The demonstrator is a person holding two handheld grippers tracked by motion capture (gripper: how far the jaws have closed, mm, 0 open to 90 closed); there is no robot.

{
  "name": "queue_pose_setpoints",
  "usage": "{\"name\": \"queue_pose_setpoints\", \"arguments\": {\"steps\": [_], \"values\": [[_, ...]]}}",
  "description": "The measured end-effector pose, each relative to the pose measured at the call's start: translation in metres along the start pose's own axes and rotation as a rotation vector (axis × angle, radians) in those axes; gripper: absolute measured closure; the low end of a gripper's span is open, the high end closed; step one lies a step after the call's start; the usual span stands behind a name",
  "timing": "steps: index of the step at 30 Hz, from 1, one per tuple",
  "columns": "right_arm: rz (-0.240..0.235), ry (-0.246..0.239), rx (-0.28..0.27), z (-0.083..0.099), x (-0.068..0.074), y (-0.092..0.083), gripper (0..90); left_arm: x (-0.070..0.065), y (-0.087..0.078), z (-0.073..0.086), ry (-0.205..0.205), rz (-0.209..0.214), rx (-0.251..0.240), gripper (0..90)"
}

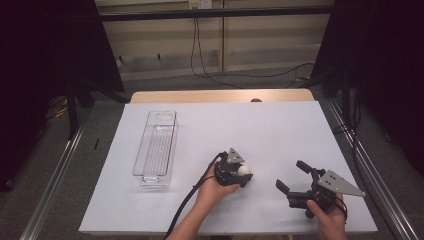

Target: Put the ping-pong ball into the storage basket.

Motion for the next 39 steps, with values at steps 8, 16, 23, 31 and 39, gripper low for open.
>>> {"name": "queue_pose_setpoints", "arguments": {"steps": [8, 16, 23, 31, 39], "values": [[0.000, 0.001, -0.002, 0.000, 0.000, 0.000, 0.7, 0.002, -0.005, -0.002, -0.032, 0.009, -0.020, 51.1], [0.000, 0.003, 0.001, 0.000, 0.001, 0.001, 0.7, 0.005, -0.013, -0.004, -0.060, 0.019, -0.043, 51.2], [0.000, 0.003, 0.003, 0.000, 0.000, 0.000, 0.7, 0.006, -0.020, -0.004, -0.067, 0.018, -0.033, 51.2], [0.002, 0.003, 0.004, 0.001, 0.000, 0.001, 0.7, 0.011, -0.025, -0.004, -0.079, 0.014, -0.032, 51.2], [-0.008, -0.002, 0.010, 0.002, 0.001, 0.003, 0.7, 0.013, -0.030, -0.004, -0.098, 0.014, -0.053, 51.2]]}}
Point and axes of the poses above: each handheld gripper's, and its own axes: y roughly forward along the jaws, z roughly out of its underside, x roughly to its left, the point moved 7 cm from there along y, roughly forward along the jaws, and after that the axes turned 3 degrees about x, right-handed, at the moved point
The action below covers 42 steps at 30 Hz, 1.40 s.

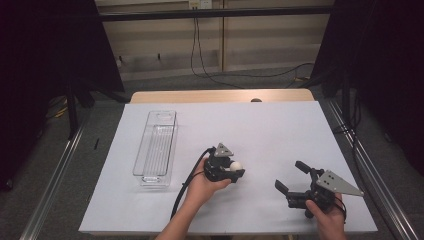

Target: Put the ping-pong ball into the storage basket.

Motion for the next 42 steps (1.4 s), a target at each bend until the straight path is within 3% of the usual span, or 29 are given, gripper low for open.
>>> {"name": "queue_pose_setpoints", "arguments": {"steps": [5, 8, 9, 10, 11, 17, 18, 19, 21, 23, 25, 33, 34, 35, 36, 42], "values": [[0.004, 0.003, -0.001, 0.000, 0.000, 0.000, 0.7, 0.001, -0.001, 0.000, 0.002, 0.008, 0.006, 51.2], [0.003, 0.001, -0.001, 0.000, 0.000, 0.000, 0.7, 0.002, -0.003, -0.001, 0.010, -0.025, 0.014, 51.2], [0.003, 0.001, -0.001, 0.000, 0.000, 0.000, 0.7, 0.002, -0.005, -0.001, 0.020, -0.006, 0.027, 51.2], [0.001, 0.002, -0.003, 0.000, 0.000, 0.000, 0.7, 0.001, -0.004, -0.003, 0.005, -0.006, 0.007, 51.2], [0.002, 0.003, -0.003, 0.000, 0.000, 0.000, 0.7, 0.002, -0.006, -0.003, 0.019, -0.010, 0.017, 51.2], [0.003, -0.003, 0.000, 0.000, 0.000, 0.001, 0.7, 0.006, -0.013, -0.006, 0.005, -0.020, 0.008, 51.2], [0.002, -0.007, 0.000, 0.000, -0.001, 0.001, 0.7, 0.008, -0.016, -0.005, 0.020, -0.024, 0.031, 51.2], [0.002, -0.007, 0.000, 0.000, -0.001, 0.001, 0.7, 0.009, -0.015, -0.007, 0.007, -0.023, 0.003, 51.2], [0.004, -0.001, 0.002, 0.001, -0.001, 0.002, 0.6, 0.009, -0.017, -0.008, -0.013, -0.019, -0.004, 51.2], [0.000, -0.003, 0.001, 0.001, -0.002, 0.002, 0.7, 0.010, -0.018, -0.009, -0.011, -0.018, -0.011, 51.2], [0.001, -0.002, 0.003, 0.001, -0.002, 0.002, 0.6, 0.012, -0.019, -0.007, 0.015, -0.023, 0.017, 51.2], [0.003, 0.009, -0.001, 0.000, -0.002, 0.001, 0.6, 0.011, -0.020, -0.010, -0.002, -0.015, -0.002, 51.2], [-0.002, 0.000, 0.003, 0.001, -0.002, 0.001, 0.6, 0.012, -0.022, -0.010, 0.011, -0.019, 0.015, 51.2], [-0.001, -0.004, 0.001, 0.001, -0.002, 0.001, 0.6, 0.011, -0.022, -0.012, -0.008, -0.016, -0.007, 51.2], [0.000, -0.004, 0.002, 0.001, -0.002, 0.001, 0.6, 0.012, -0.024, -0.012, 0.012, -0.019, 0.004, 51.2], [0.002, -0.006, 0.007, 0.002, -0.002, -0.001, 0.6, 0.014, -0.034, -0.017, 0.000, -0.016, -0.014, 51.2]]}}
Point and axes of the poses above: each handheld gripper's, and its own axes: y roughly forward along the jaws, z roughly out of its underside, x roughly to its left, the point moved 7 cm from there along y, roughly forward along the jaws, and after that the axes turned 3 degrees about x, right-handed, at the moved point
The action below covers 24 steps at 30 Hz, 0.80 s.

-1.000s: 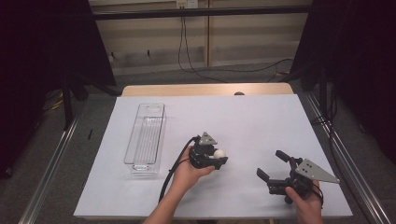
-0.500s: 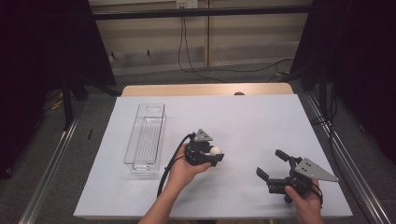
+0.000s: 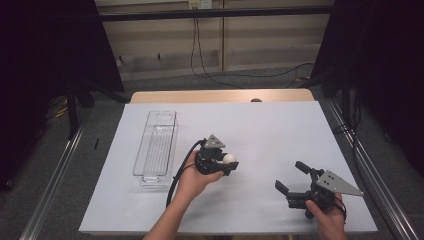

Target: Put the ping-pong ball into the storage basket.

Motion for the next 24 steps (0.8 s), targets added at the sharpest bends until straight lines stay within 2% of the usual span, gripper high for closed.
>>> {"name": "queue_pose_setpoints", "arguments": {"steps": [3, 4, 5, 6, 14, 18, 24], "values": [[0.004, 0.001, 0.003, 0.001, 0.000, 0.000, 0.7, 0.003, -0.004, 0.000, -0.011, 0.001, -0.011, 51.2], [0.004, -0.002, 0.005, 0.001, 0.000, -0.001, 0.7, 0.003, -0.004, -0.001, -0.027, -0.003, -0.023, 51.2], [0.009, 0.006, 0.003, 0.001, 0.000, -0.001, 0.7, 0.005, -0.006, 0.001, -0.007, -0.003, -0.003, 51.3], [0.006, 0.001, 0.007, 0.002, 0.000, -0.001, 0.7, 0.006, -0.006, 0.001, -0.016, -0.004, -0.008, 51.3], [0.010, -0.007, 0.006, 0.002, 0.000, -0.001, 0.7, 0.008, -0.011, 0.000, -0.014, 0.000, -0.011, 51.2], [0.009, 0.008, 0.007, 0.002, 0.001, 0.000, 0.7, 0.010, -0.013, 0.000, -0.013, -0.016, -0.006, 51.2], [0.001, -0.003, 0.012, 0.002, 0.001, 0.001, 0.7, 0.012, -0.015, 0.000, -0.021, -0.016, -0.008, 51.2]]}}
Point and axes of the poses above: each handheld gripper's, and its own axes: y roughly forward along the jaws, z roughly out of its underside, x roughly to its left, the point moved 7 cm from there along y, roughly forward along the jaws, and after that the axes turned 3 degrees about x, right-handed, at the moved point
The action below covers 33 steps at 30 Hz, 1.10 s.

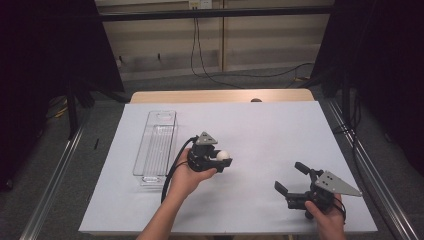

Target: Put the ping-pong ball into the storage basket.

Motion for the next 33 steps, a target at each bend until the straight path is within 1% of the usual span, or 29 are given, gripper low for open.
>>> {"name": "queue_pose_setpoints", "arguments": {"steps": [2, 3, 6, 7, 9, 11, 12, 13, 17, 18, 22, 23, 25, 26, 28, 29, 30, 31, 33], "values": [[-0.001, -0.006, -0.004, 0.000, 0.000, 0.001, 0.6, 0.001, -0.001, 0.000, 0.004, 0.000, 0.000, 51.2], [-0.001, -0.007, -0.001, 0.000, 0.000, 0.001, 0.7, 0.001, -0.001, 0.000, -0.012, -0.004, -0.006, 51.2], [0.000, 0.002, -0.002, 0.000, 0.001, 0.001, 0.7, 0.003, -0.003, 0.000, -0.004, -0.005, -0.009, 51.2], [-0.006, -0.007, 0.003, 0.000, 0.001, 0.001, 0.7, 0.004, -0.004, 0.000, 0.002, -0.008, 0.000, 51.2], [-0.004, -0.006, 0.003, 0.000, 0.001, 0.000, 0.7, 0.005, -0.006, 0.000, 0.000, -0.007, 0.000, 51.2], [-0.004, -0.003, 0.000, 0.000, 0.000, 0.001, 0.7, 0.005, -0.006, -0.001, -0.009, -0.004, -0.015, 51.2], [-0.002, -0.003, 0.000, 0.000, 0.000, 0.000, 0.7, 0.005, -0.007, -0.001, -0.006, 0.001, -0.008, 51.2], [-0.002, -0.004, -0.001, 0.000, 0.000, 0.000, 0.7, 0.005, -0.008, 0.000, 0.001, -0.007, 0.004, 51.2], [-0.002, -0.004, 0.004, 0.001, 0.000, 0.000, 0.7, 0.006, -0.009, 0.000, 0.004, -0.008, 0.004, 51.2], [-0.002, -0.002, 0.004, 0.001, 0.000, 0.000, 0.7, 0.006, -0.009, 0.000, -0.003, -0.007, -0.003, 51.2], [0.000, -0.007, -0.003, 0.000, 0.000, 0.000, 0.7, 0.007, -0.010, -0.001, -0.001, -0.006, -0.005, 51.2], [0.003, 0.000, -0.005, -0.001, 0.000, 0.000, 0.7, 0.007, -0.009, -0.001, -0.004, -0.005, -0.009, 51.2], [-0.001, -0.003, -0.004, -0.001, -0.001, 0.001, 0.7, 0.009, -0.011, 0.000, 0.001, -0.010, -0.005, 51.2], [-0.001, -0.007, -0.008, -0.001, -0.001, 0.001, 0.7, 0.009, -0.012, -0.001, -0.009, -0.010, -0.011, 51.2], [-0.005, -0.002, -0.002, -0.001, -0.001, 0.002, 0.7, 0.011, -0.013, -0.001, -0.004, -0.009, -0.018, 51.2], [-0.005, -0.002, -0.002, -0.002, -0.001, 0.003, 0.7, 0.013, -0.015, -0.001, 0.005, -0.016, 0.003, 51.2], [-0.002, 0.004, -0.001, -0.001, -0.001, 0.004, 0.7, 0.013, -0.015, -0.002, -0.008, -0.018, -0.009, 51.2], [-0.004, -0.002, 0.000, -0.001, -0.001, 0.004, 0.7, 0.013, -0.015, -0.003, -0.008, -0.015, -0.018, 51.2], [-0.004, 0.002, -0.001, -0.002, -0.001, 0.004, 0.7, 0.015, -0.018, -0.003, -0.006, -0.021, -0.009, 51.2]]}}
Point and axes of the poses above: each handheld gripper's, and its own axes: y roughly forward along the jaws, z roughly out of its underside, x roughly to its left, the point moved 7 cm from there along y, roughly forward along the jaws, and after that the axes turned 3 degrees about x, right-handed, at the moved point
